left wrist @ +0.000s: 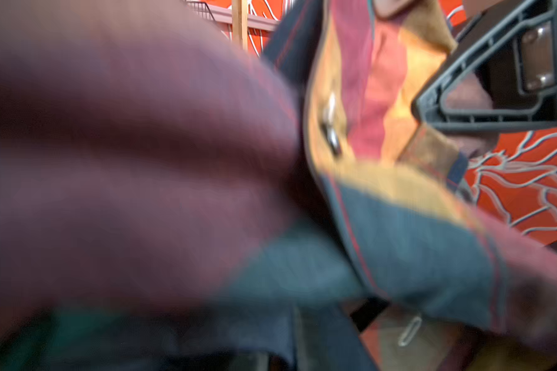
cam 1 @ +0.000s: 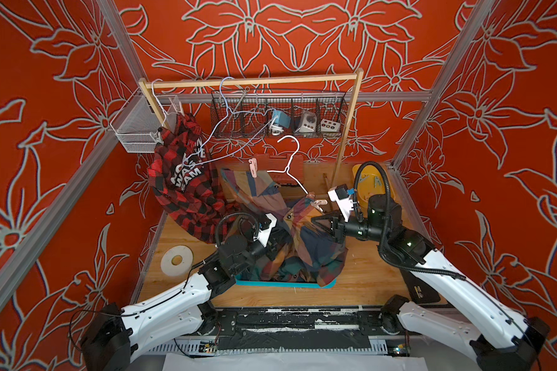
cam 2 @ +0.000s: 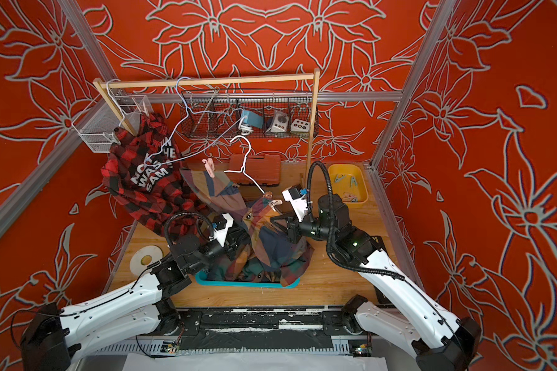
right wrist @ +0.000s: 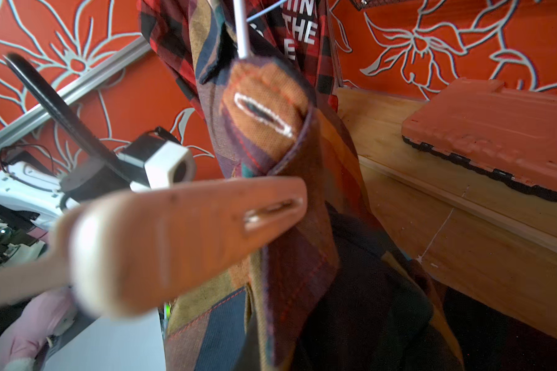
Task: Remove the clothespins securing long-sleeve shirts to the hanger
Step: Place the long-sleeve shirt at the bin.
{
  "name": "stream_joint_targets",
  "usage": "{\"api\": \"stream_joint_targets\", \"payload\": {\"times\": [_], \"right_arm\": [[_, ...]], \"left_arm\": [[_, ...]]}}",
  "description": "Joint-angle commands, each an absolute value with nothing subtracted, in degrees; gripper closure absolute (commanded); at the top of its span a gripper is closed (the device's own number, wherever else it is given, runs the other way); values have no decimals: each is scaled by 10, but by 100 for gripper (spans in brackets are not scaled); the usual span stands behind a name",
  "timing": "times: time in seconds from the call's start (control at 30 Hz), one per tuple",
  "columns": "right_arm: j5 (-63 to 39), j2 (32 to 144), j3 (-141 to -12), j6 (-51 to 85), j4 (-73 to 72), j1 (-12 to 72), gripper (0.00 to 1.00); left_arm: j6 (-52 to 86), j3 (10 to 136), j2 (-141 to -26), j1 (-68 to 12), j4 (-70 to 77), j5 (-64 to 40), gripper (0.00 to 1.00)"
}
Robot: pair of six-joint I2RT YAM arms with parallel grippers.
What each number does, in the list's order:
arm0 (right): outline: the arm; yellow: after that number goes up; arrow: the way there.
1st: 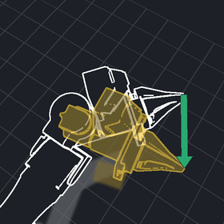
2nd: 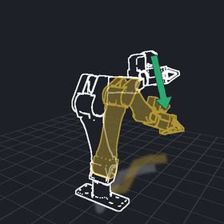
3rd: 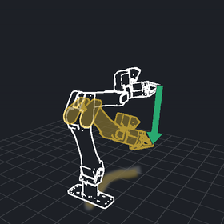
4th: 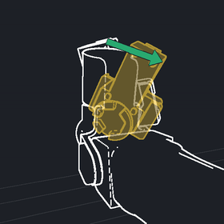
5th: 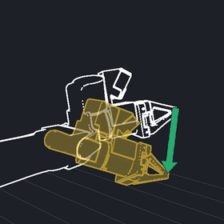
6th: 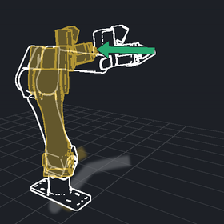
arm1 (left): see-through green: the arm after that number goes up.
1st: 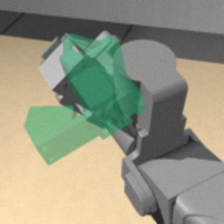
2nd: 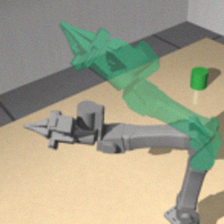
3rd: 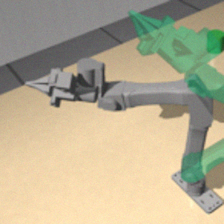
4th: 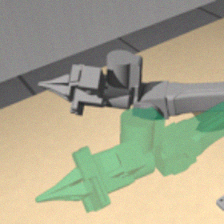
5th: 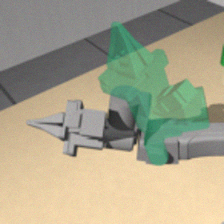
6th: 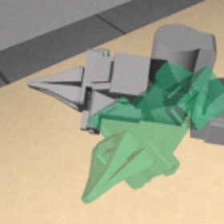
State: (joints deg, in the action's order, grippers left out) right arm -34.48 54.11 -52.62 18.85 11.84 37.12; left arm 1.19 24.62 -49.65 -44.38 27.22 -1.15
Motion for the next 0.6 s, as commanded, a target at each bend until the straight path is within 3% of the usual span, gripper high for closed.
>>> {"api": "stream_joint_targets", "payload": {"times": [0.0, 0.1, 0.2, 0.57], "right_arm": [[-355, 517, -509, 160, 112, 349, 100], [-380, 503, -489, 160, 112, 315, 100], [-398, 494, -476, 148, 122, 288, 100], [-371, 505, -482, 82, 188, 284, 100]], "left_arm": [[14, 268, -469, -447, 238, 9, 62], [-9, 289, -446, -448, 198, 13, 45], [-46, 323, -423, -447, 150, 6, 36], [-140, 470, -451, -446, 93, 0, 29]]}}
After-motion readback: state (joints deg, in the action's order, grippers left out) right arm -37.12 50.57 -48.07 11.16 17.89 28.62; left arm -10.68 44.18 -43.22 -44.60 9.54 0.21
